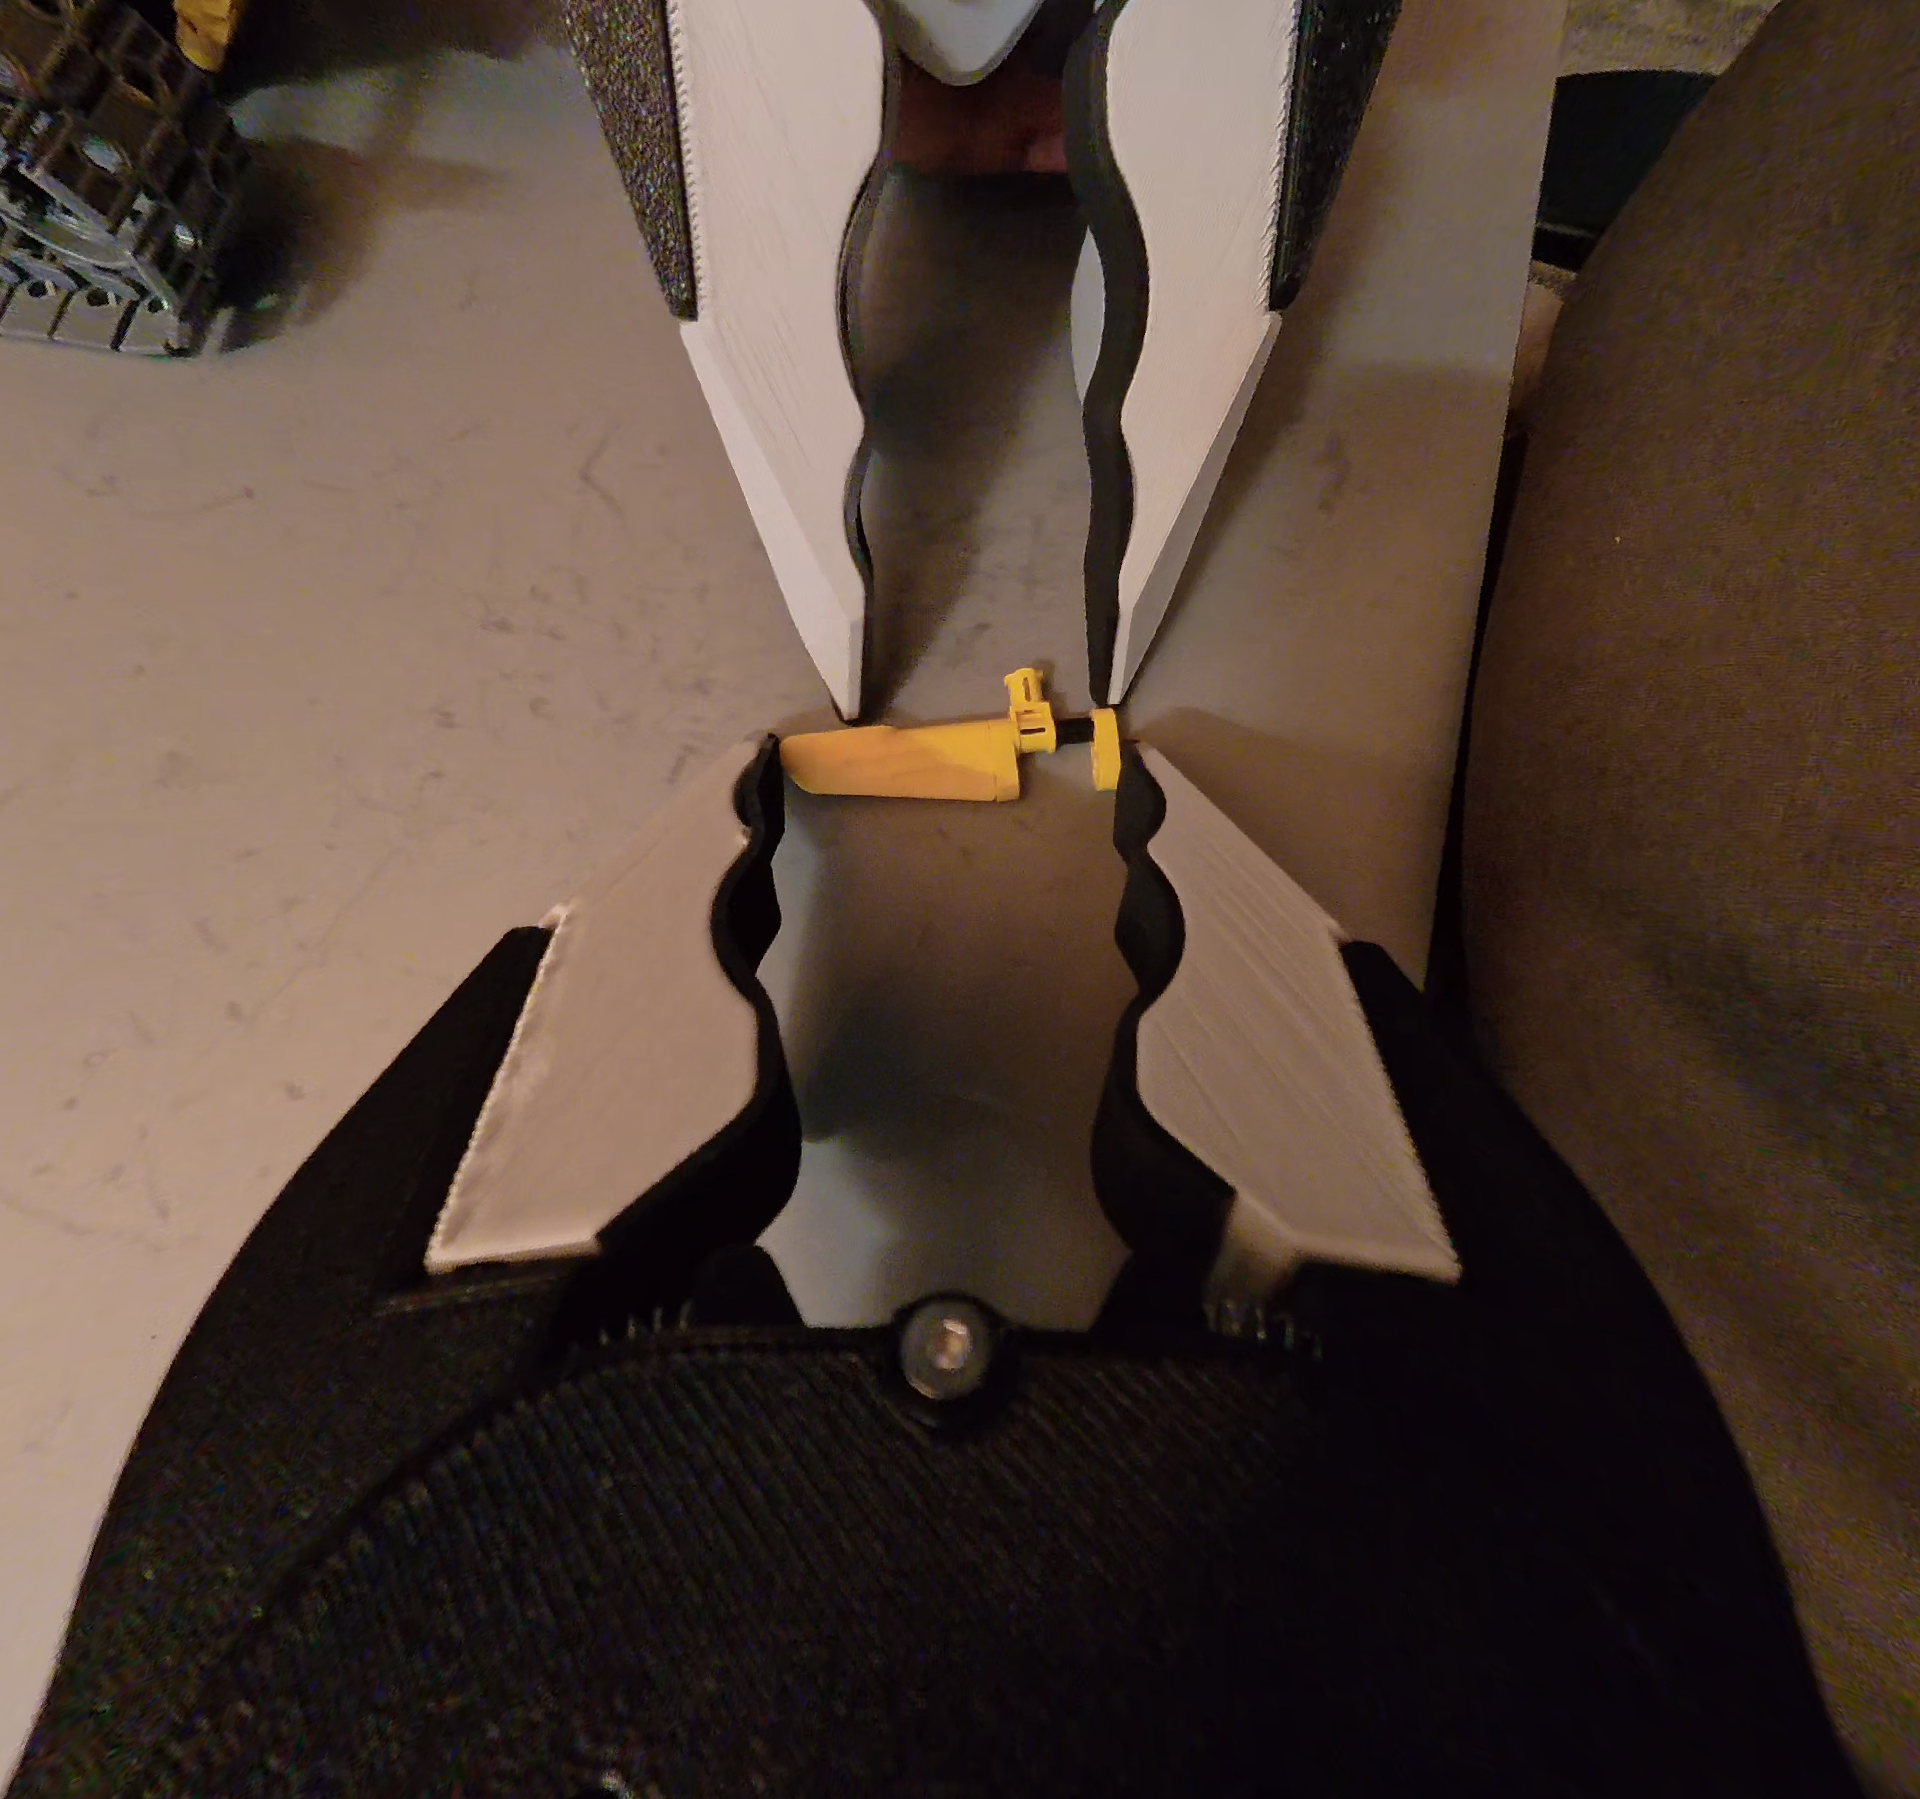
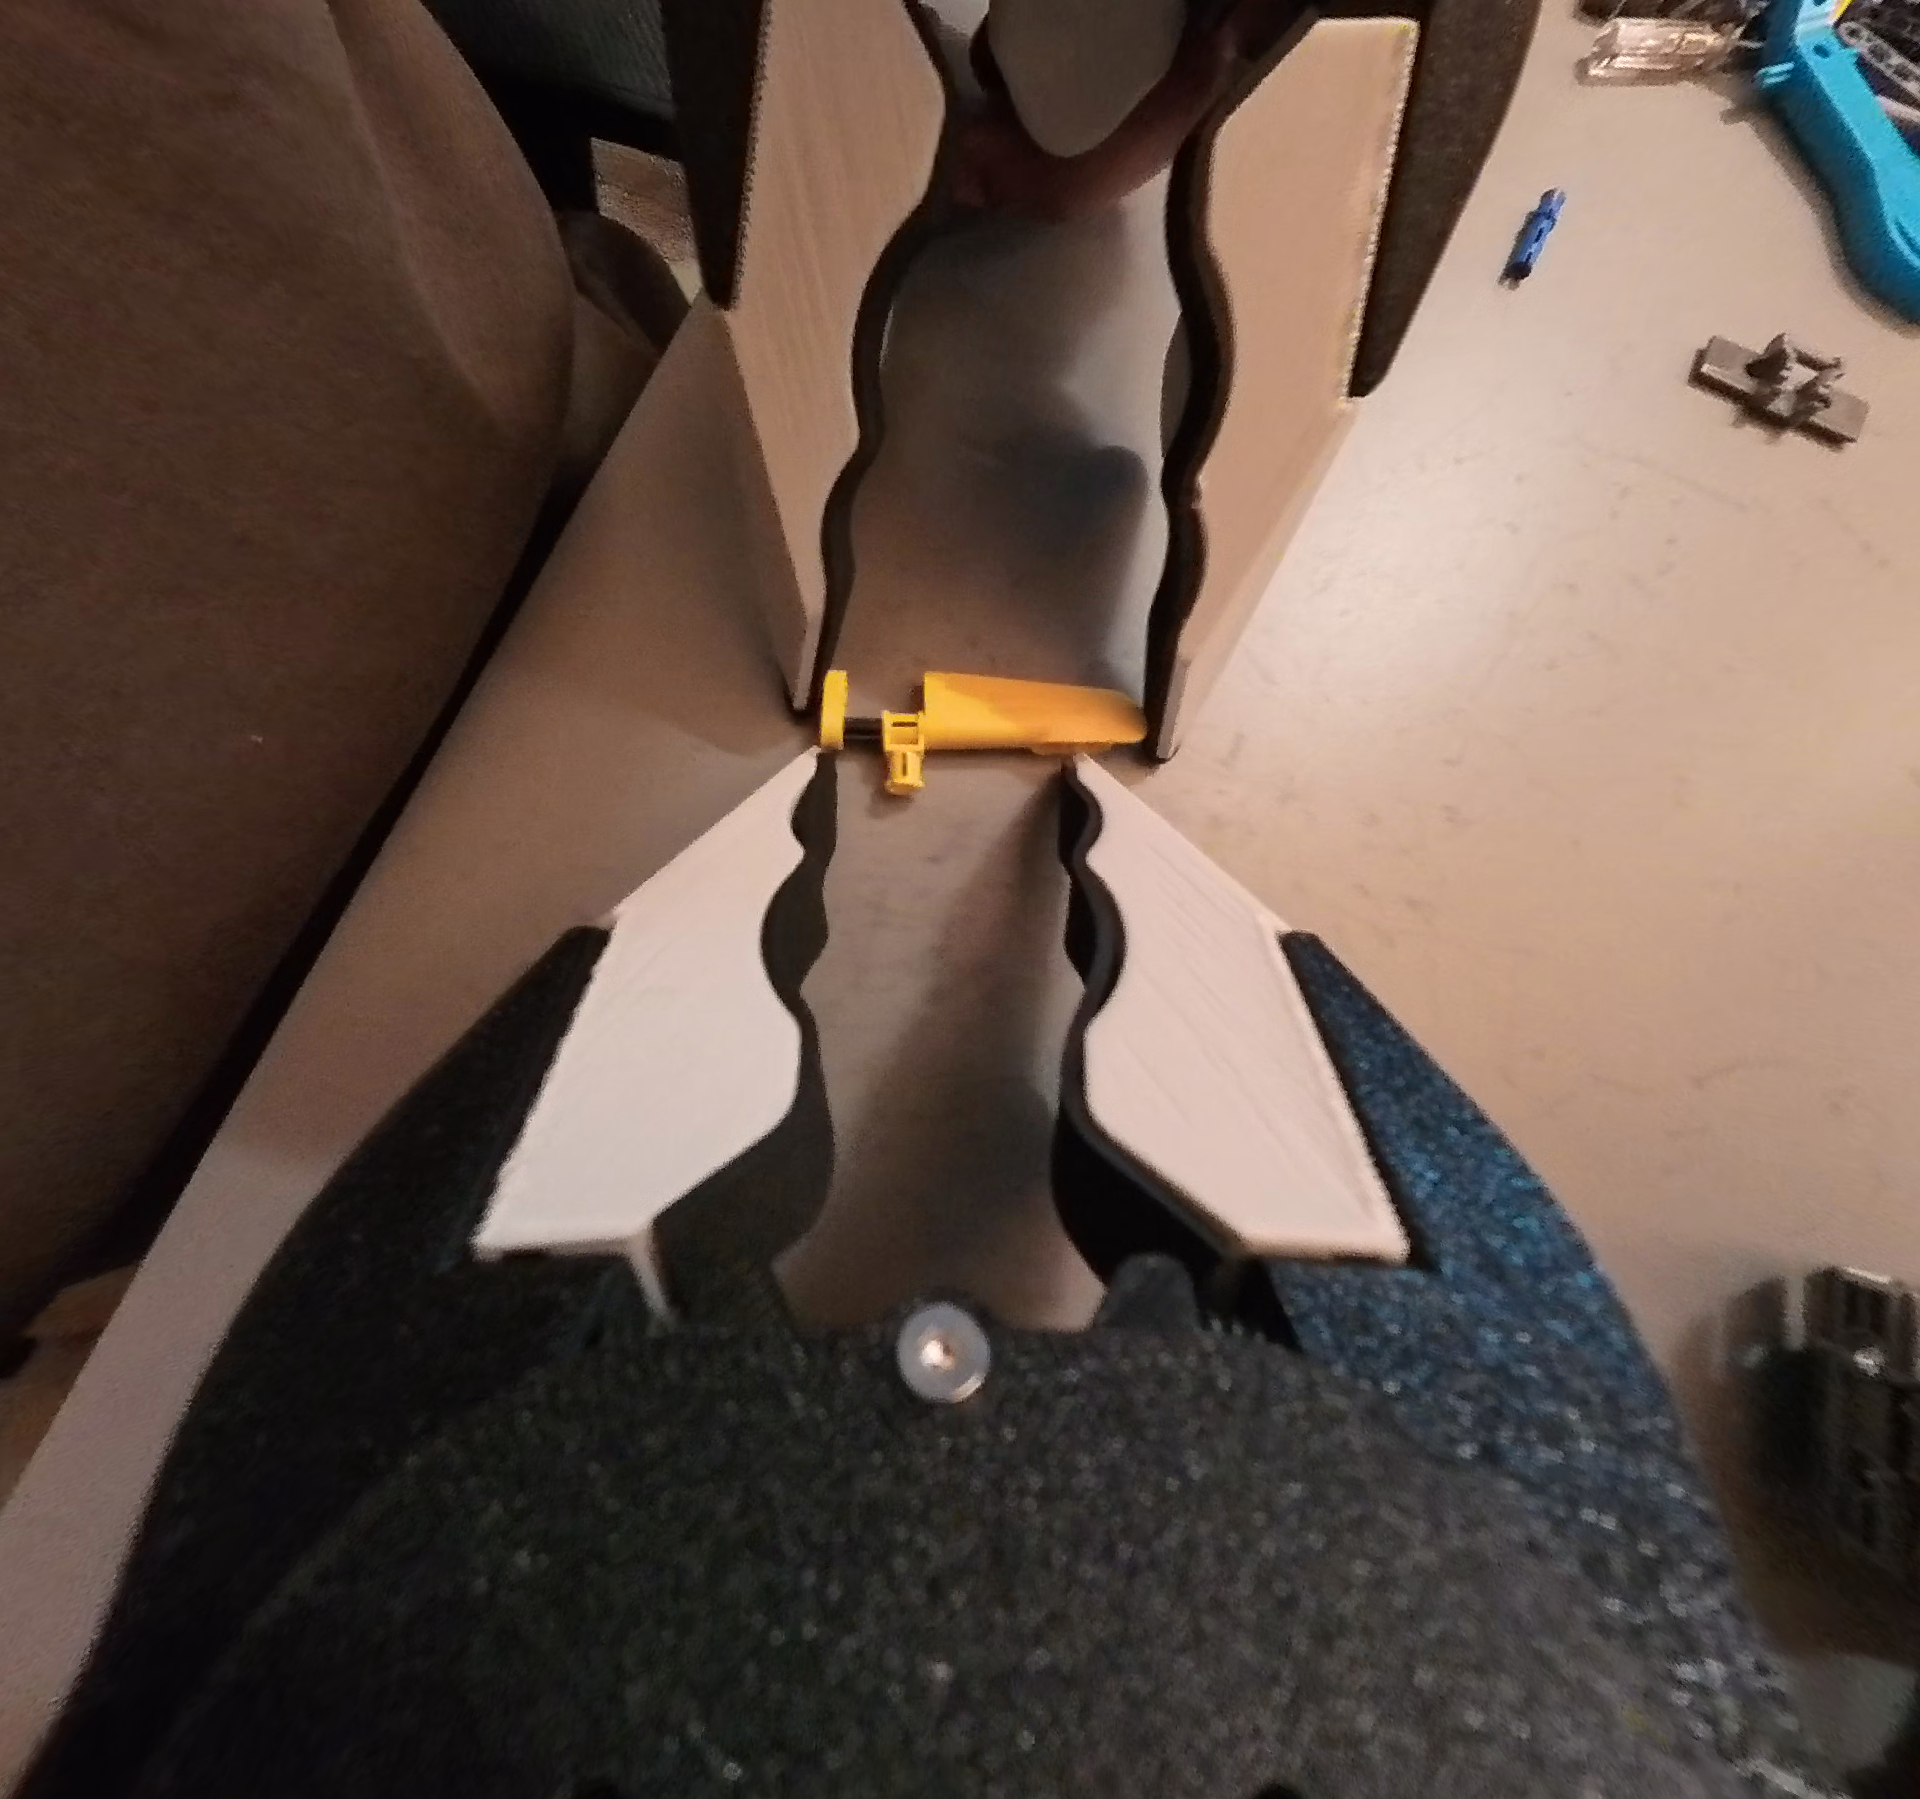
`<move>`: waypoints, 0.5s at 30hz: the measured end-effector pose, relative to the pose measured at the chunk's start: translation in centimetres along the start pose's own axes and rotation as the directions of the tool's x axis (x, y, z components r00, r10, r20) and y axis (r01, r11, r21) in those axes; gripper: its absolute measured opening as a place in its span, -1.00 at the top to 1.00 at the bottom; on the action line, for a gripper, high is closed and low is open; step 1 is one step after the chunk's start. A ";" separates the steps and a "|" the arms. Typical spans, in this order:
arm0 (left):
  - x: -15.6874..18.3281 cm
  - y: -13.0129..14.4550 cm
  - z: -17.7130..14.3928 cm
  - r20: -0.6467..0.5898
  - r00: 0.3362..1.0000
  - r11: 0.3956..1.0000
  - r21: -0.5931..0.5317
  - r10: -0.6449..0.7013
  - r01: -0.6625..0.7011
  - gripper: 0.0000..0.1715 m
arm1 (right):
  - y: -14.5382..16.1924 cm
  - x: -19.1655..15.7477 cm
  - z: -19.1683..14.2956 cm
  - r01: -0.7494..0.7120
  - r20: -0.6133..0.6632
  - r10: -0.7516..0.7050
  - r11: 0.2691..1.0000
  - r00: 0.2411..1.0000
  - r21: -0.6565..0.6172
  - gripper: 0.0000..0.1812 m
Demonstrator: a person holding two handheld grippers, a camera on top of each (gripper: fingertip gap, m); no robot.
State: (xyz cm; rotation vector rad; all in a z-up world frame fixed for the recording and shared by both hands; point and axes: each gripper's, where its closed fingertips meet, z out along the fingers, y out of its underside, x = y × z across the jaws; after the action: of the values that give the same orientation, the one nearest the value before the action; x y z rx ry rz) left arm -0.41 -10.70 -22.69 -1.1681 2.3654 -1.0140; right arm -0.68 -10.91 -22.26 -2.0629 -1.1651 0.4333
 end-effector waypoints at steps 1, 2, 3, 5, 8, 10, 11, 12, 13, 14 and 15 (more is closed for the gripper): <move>0.0 0.0 0.0 0.000 1.000 1.000 0.000 0.000 0.000 0.27 | 0.0 0.0 0.0 0.001 0.000 -0.001 1.000 1.000 0.000 0.53; 0.0 0.0 0.0 0.000 1.000 1.000 0.000 -0.001 0.001 0.27 | 0.0 -0.1 0.0 -0.002 0.008 0.002 1.000 1.000 -0.001 0.50; 0.0 0.0 0.0 0.000 1.000 1.000 0.000 -0.001 0.001 0.27 | 0.1 -0.2 0.0 -0.009 0.017 0.009 1.000 1.000 -0.003 0.48; 0.0 0.0 0.0 -0.001 1.000 1.000 0.000 -0.002 0.002 0.27 | 0.1 -0.4 0.0 -0.022 0.032 0.022 1.000 0.999 -0.006 0.44; 0.0 0.0 0.0 -0.001 1.000 1.000 0.000 -0.001 0.001 0.27 | 0.1 -0.1 0.0 -0.029 0.022 0.029 1.000 0.999 -0.006 0.49; 0.0 0.0 0.0 -0.002 1.000 1.000 0.000 -0.002 0.002 0.27 | 0.0 0.0 0.1 -0.032 0.024 0.032 0.999 0.999 -0.006 0.49; 0.0 0.0 0.0 -0.002 1.000 1.000 0.000 -0.002 0.002 0.27 | 0.0 0.0 0.1 -0.033 0.026 0.033 0.999 0.999 -0.005 0.49; 0.0 0.0 0.0 -0.002 1.000 1.000 -0.001 -0.002 0.002 0.26 | 0.0 0.0 0.1 -0.035 0.028 0.035 0.999 0.999 -0.005 0.49; 0.0 0.0 0.0 -0.002 1.000 1.000 -0.001 -0.002 0.002 0.26 | 0.0 -0.1 0.1 -0.036 0.029 0.036 0.999 0.999 -0.004 0.49; 0.0 0.0 0.0 -0.002 1.000 1.000 -0.001 -0.002 0.002 0.26 | 0.0 -0.2 0.1 -0.038 0.035 0.038 0.999 0.999 -0.003 0.47; 0.0 0.0 0.0 -0.002 1.000 1.000 -0.001 -0.002 0.002 0.26 | 0.0 -0.2 0.1 -0.040 0.038 0.040 0.999 0.998 -0.003 0.45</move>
State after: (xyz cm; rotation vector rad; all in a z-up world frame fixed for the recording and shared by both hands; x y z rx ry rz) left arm -0.40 -10.71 -22.71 -1.1706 2.3664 -1.0153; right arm -0.90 -11.02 -22.32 -2.0915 -1.1481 0.4927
